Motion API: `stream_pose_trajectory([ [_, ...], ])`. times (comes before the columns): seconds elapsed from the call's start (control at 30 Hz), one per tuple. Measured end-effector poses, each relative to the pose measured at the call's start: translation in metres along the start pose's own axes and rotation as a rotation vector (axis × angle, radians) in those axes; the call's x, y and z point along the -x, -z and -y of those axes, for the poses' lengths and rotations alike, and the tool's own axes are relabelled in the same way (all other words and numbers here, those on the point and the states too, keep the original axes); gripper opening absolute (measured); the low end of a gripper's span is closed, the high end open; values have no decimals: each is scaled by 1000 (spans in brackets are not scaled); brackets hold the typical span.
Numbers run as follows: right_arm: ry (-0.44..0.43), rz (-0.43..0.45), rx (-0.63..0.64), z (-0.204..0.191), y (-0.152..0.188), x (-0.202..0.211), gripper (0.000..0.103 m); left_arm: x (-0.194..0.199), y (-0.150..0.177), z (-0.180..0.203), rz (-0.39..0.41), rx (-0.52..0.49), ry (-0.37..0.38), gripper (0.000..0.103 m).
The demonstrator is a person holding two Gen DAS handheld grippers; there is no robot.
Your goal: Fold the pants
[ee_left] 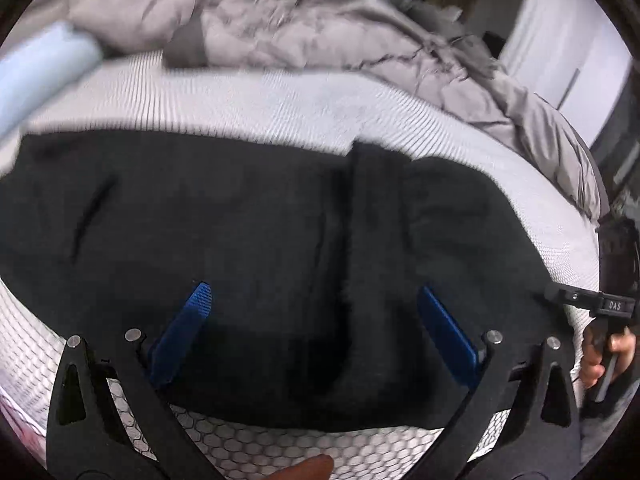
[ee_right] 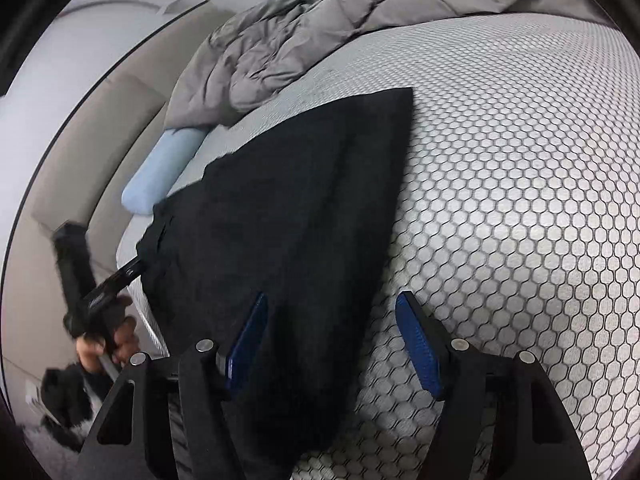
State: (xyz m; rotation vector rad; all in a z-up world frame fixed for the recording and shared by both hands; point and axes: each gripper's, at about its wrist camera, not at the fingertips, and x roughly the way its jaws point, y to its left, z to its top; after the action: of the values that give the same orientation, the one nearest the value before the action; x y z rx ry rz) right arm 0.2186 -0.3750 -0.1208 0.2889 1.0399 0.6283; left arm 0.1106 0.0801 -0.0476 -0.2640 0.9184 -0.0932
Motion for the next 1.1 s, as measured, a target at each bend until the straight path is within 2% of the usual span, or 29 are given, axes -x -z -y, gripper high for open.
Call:
stream_pose_trajectory([
  [0.03, -5, -6, -9, 2, -1, -3, 68, -3, 3, -11, -17, 47, 8, 102],
  [0.1, -4, -21, -26, 4, -7, -12, 68, -7, -1, -21, -4, 97, 16, 91],
  [0.17, 1, -20, -29, 2, -13, -14, 68, -2, -4, -30, 19, 130, 78, 87],
  [0.23, 13, -13, -26, -1, -13, -10, 68, -3, -7, -34, 4, 143, 167, 85],
  [0.3, 13, -12, -20, -8, -19, -15, 68, -9, -6, -37, -29, 162, 205, 75],
  [0.43, 19, -26, -8, -11, -18, -19, 68, -26, -5, -36, -114, 171, 199, 71],
  [0.5, 18, -21, -13, -11, -19, -19, 68, -30, -5, -34, -119, 176, 214, 71],
  [0.57, 21, -16, -18, -10, -20, -18, 68, -32, -3, -32, -106, 183, 198, 69],
  [0.6, 21, -17, -22, -9, -20, -18, 68, -34, -5, -30, -88, 188, 189, 52],
  [0.63, 20, -18, -27, -8, -21, -19, 68, -34, -4, -29, -72, 205, 197, 42],
  [0.73, 19, -17, -36, -10, -24, -22, 68, -33, -3, -24, -50, 250, 215, 30],
  [0.77, 18, -15, -37, -11, -25, -22, 68, -28, -3, -21, -29, 239, 223, 20],
  [0.8, 16, -13, -39, -12, -25, -23, 68, -23, -3, -20, -13, 235, 221, 6],
  [0.87, 15, -8, -42, -13, -27, -24, 68, -9, -7, -21, 50, 237, 235, 4],
  [0.93, 17, -3, -45, -14, -28, -25, 68, 2, -7, -22, 95, 222, 211, 3],
  [1.03, 24, -3, -51, -17, -29, -29, 68, 2, -9, -27, 75, 222, 214, 3],
  [1.1, 29, -6, -47, -18, -30, -31, 68, -4, -7, -24, 24, 194, 212, 4],
])
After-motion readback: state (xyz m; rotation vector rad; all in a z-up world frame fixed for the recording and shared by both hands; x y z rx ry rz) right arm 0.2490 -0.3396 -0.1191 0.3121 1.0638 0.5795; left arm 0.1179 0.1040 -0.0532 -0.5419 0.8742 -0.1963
